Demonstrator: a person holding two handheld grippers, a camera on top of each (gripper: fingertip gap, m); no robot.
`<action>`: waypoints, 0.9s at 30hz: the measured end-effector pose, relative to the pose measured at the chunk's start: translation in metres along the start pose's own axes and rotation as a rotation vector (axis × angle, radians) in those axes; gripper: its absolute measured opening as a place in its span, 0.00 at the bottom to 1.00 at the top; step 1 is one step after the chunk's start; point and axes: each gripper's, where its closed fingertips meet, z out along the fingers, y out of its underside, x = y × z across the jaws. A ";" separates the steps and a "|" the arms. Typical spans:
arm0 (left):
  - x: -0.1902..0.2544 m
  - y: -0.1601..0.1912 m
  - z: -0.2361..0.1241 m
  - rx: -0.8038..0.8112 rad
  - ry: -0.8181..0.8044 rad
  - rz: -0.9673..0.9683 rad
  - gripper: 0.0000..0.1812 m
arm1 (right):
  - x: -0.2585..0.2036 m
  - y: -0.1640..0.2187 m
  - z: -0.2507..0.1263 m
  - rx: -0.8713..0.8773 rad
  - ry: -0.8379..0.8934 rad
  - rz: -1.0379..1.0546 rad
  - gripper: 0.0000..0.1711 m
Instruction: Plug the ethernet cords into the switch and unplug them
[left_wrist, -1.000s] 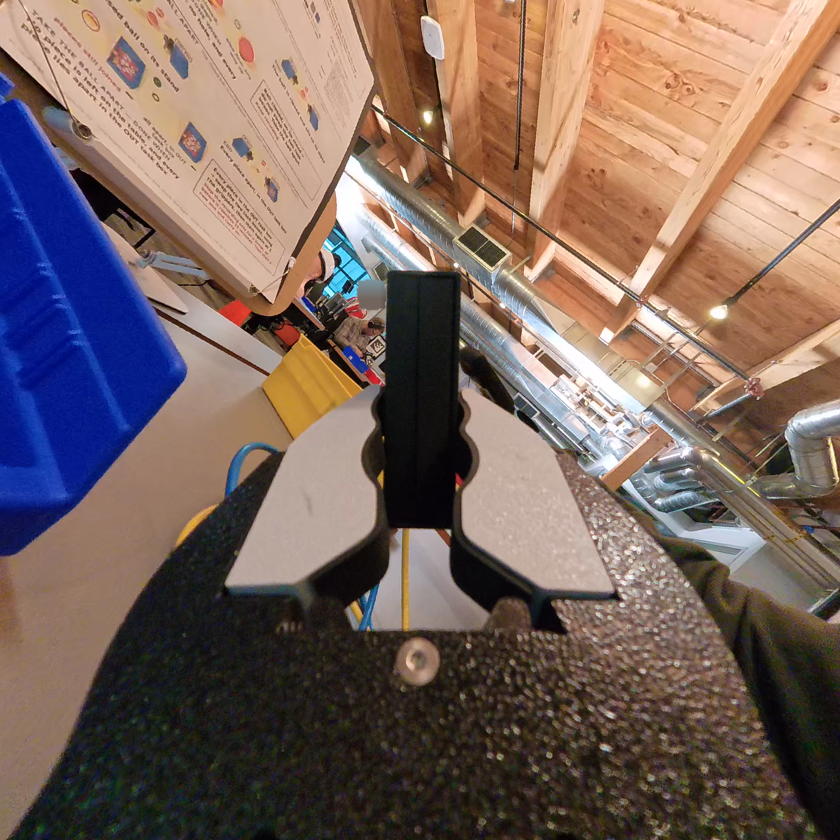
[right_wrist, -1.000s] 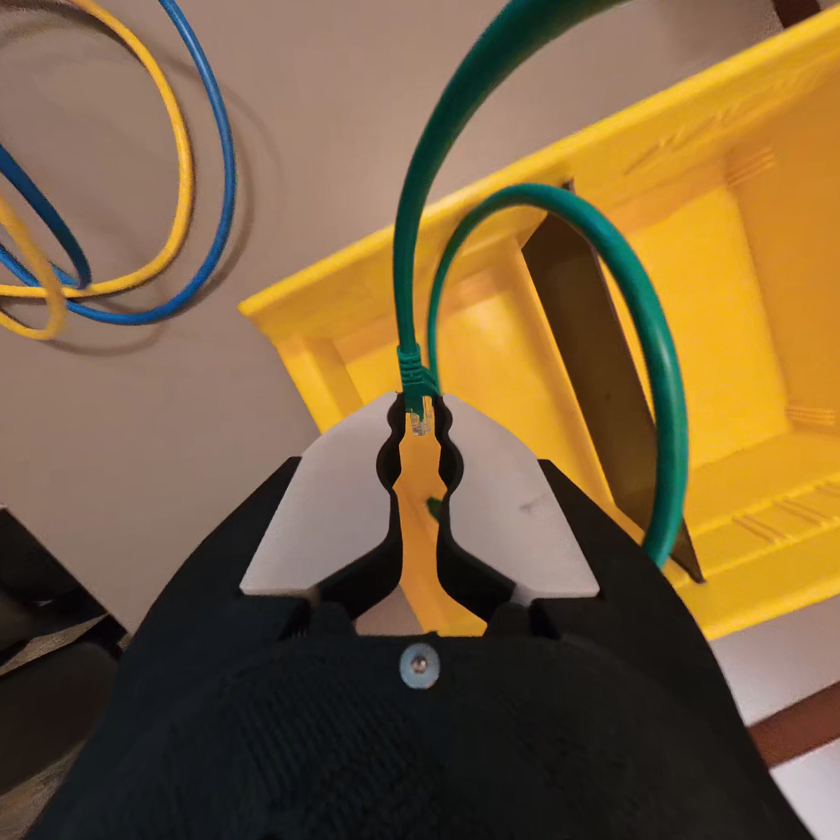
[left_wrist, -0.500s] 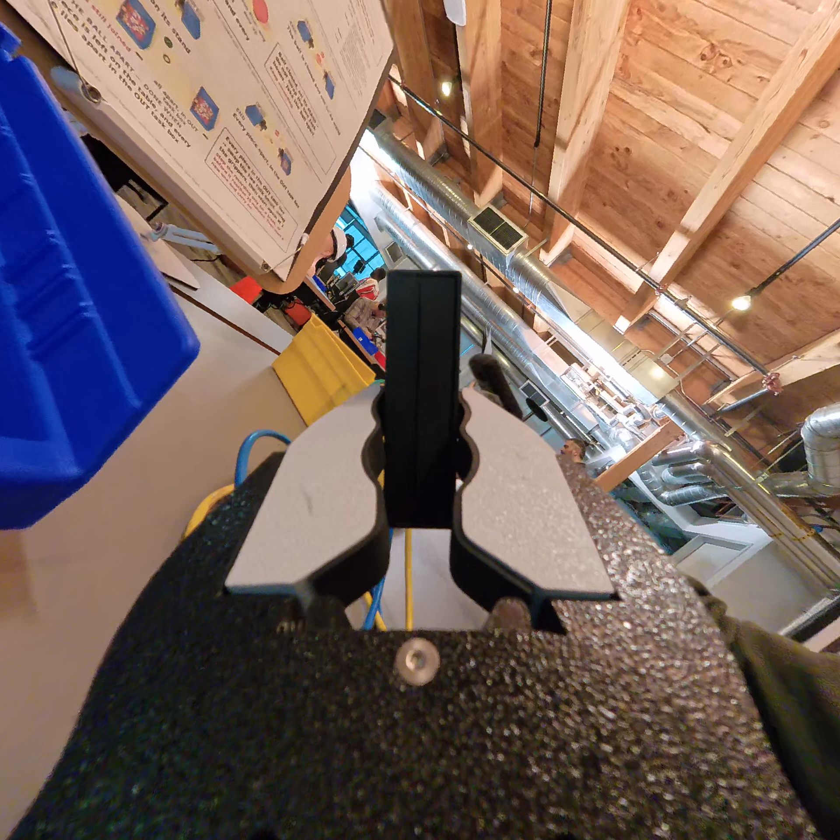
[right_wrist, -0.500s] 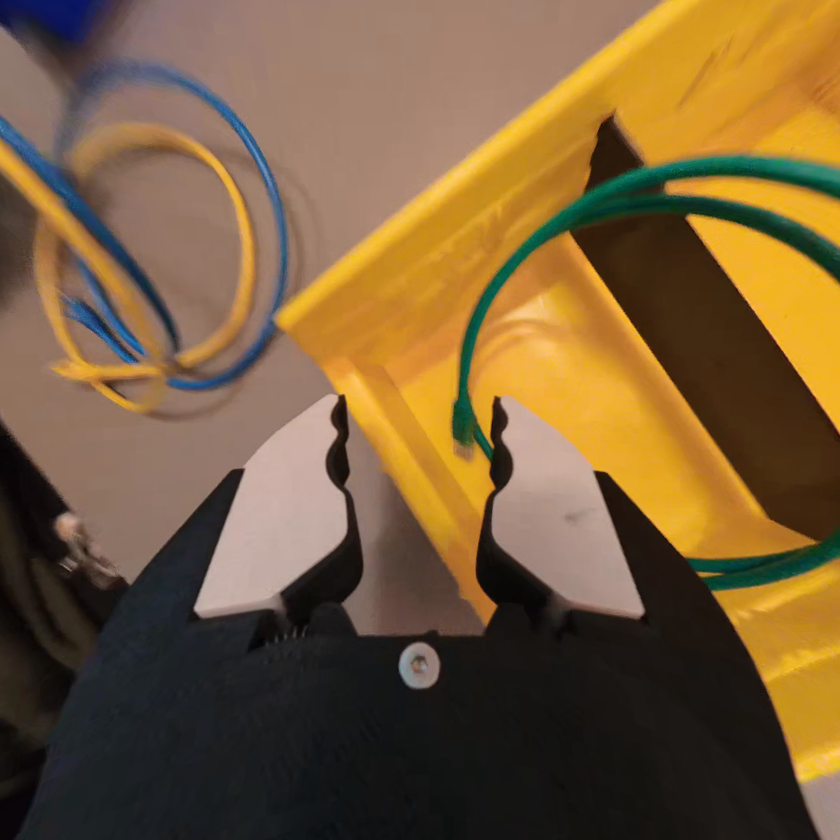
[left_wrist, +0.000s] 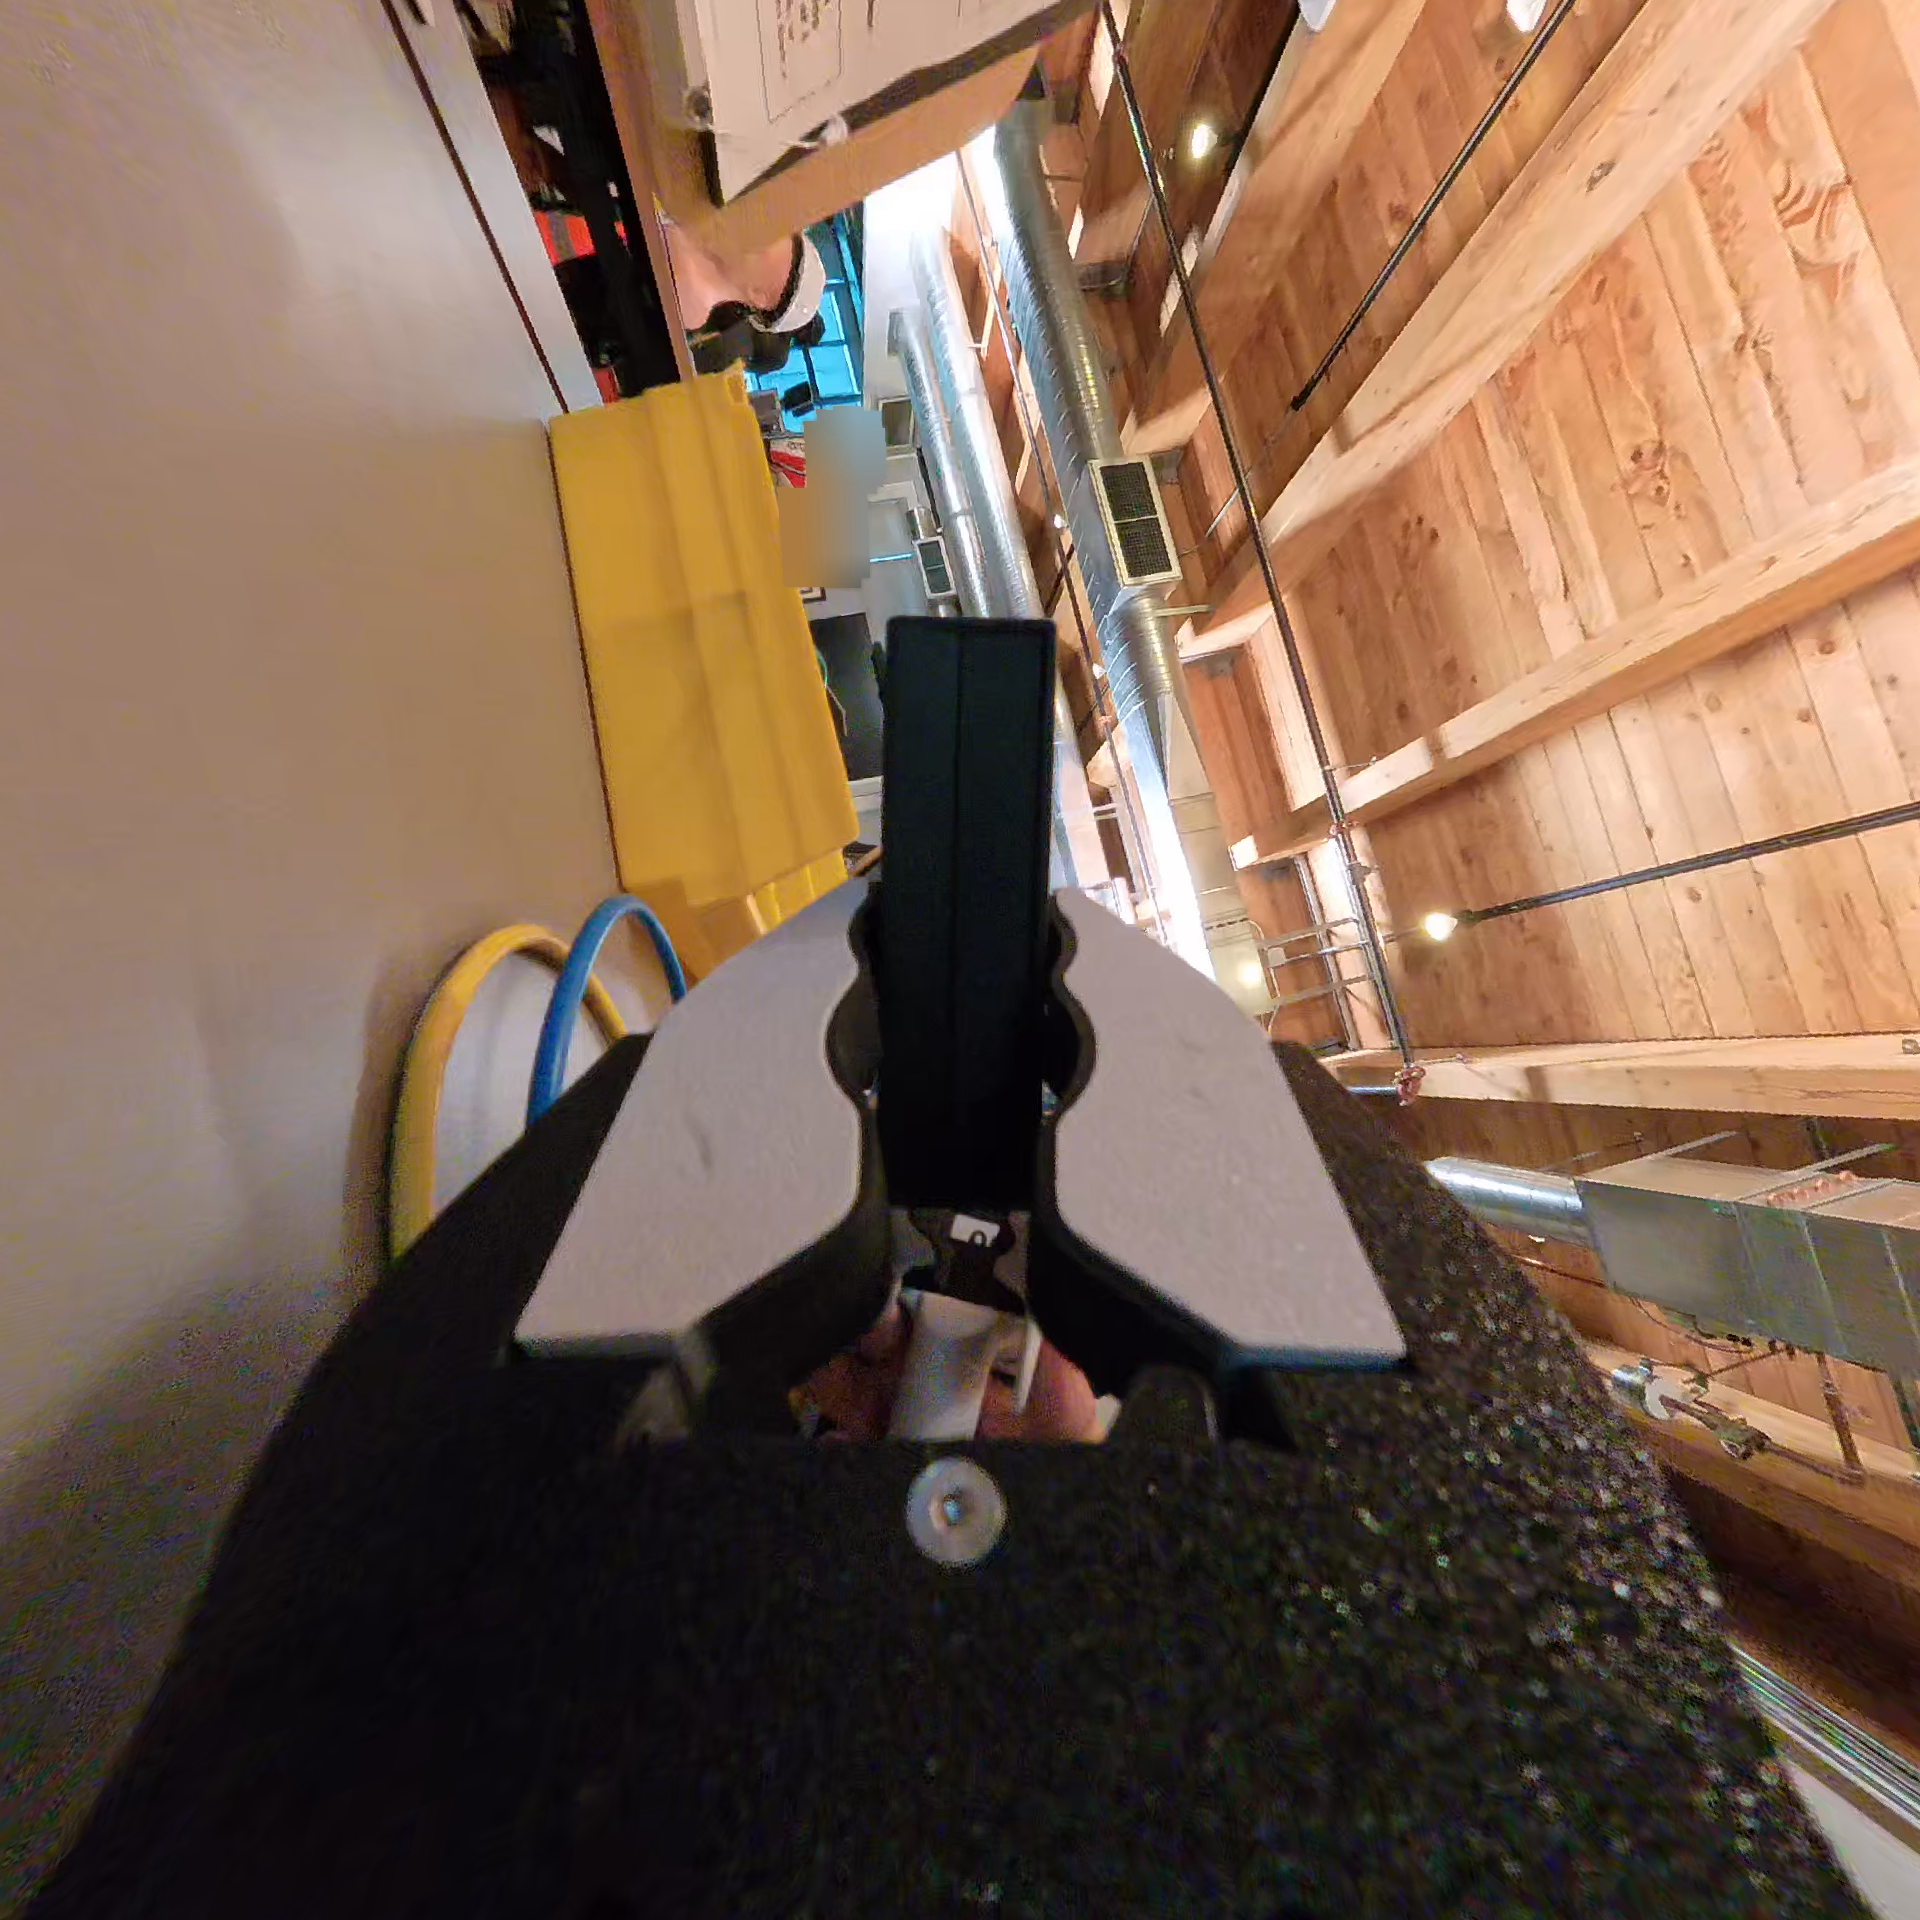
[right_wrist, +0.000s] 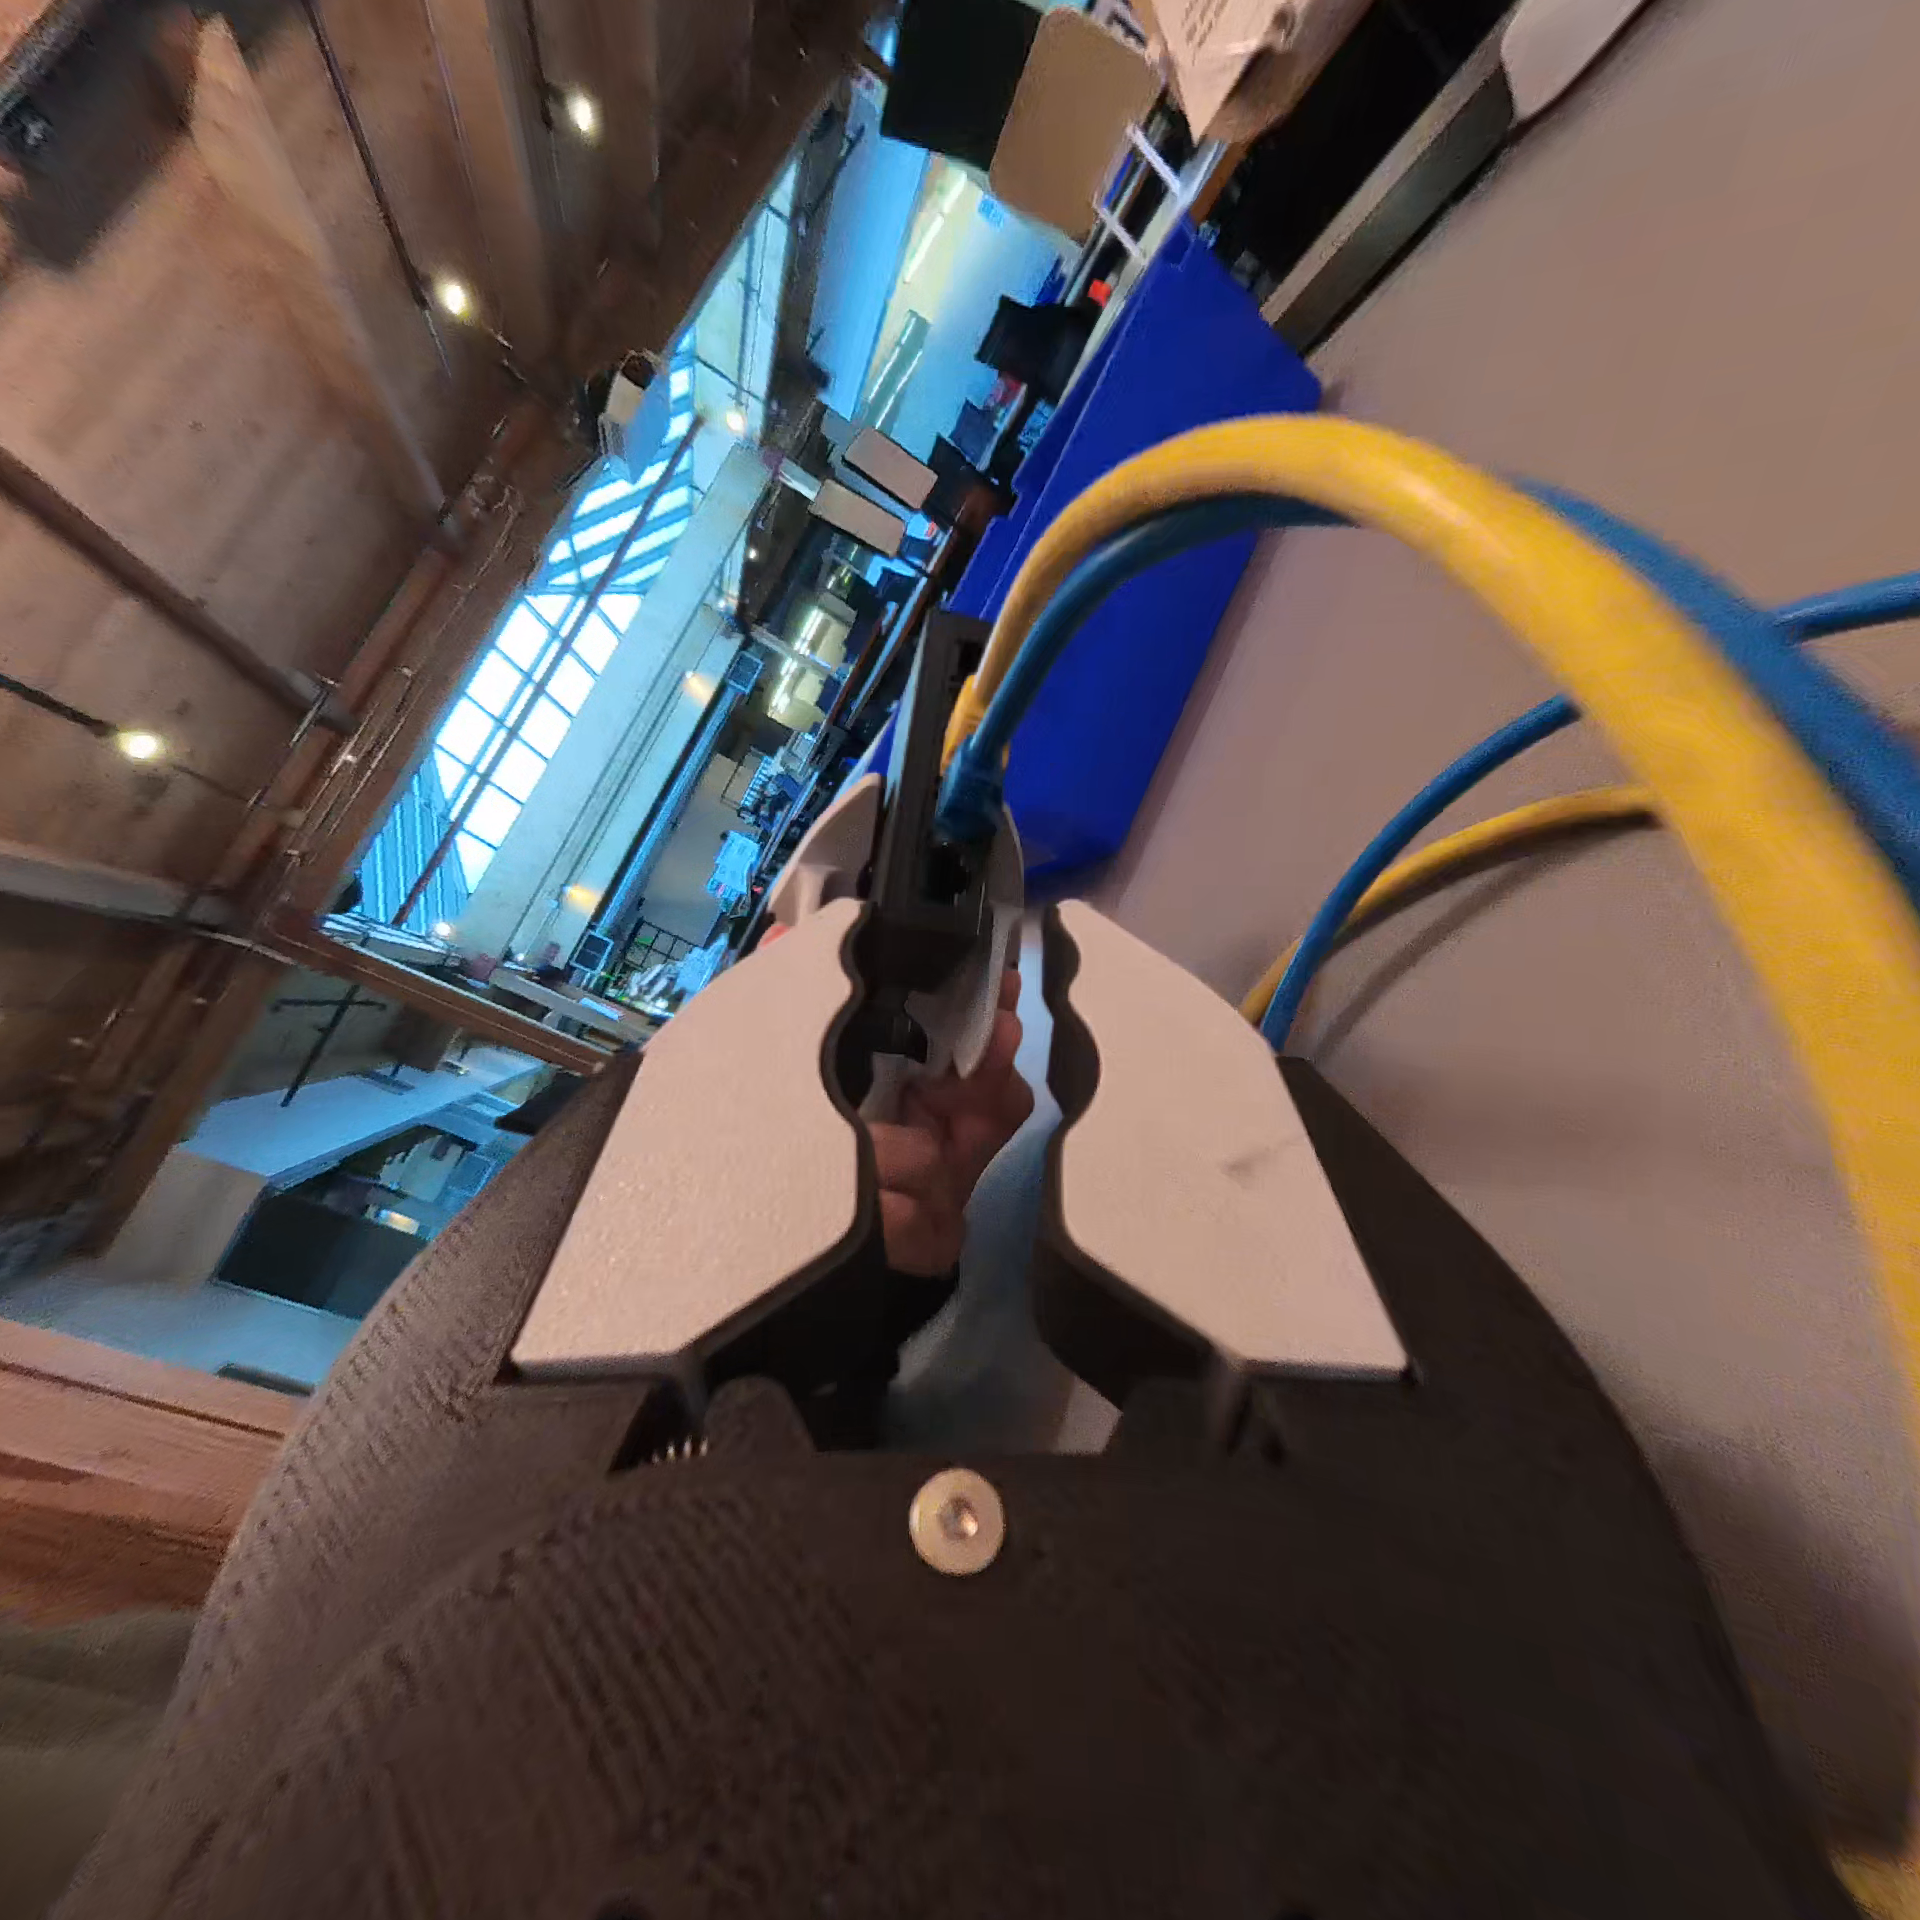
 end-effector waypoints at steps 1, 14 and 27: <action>0.000 0.004 0.001 -0.003 -0.003 -0.001 0.15 | 0.002 0.000 0.003 0.008 -0.001 0.002 0.18; 0.009 0.020 0.005 -0.040 0.013 0.046 0.15 | -0.005 -0.008 0.024 0.136 -0.063 0.000 0.09; 0.006 0.051 0.002 -0.444 0.003 0.178 0.15 | -0.003 -0.014 0.009 0.264 -0.049 -0.005 0.08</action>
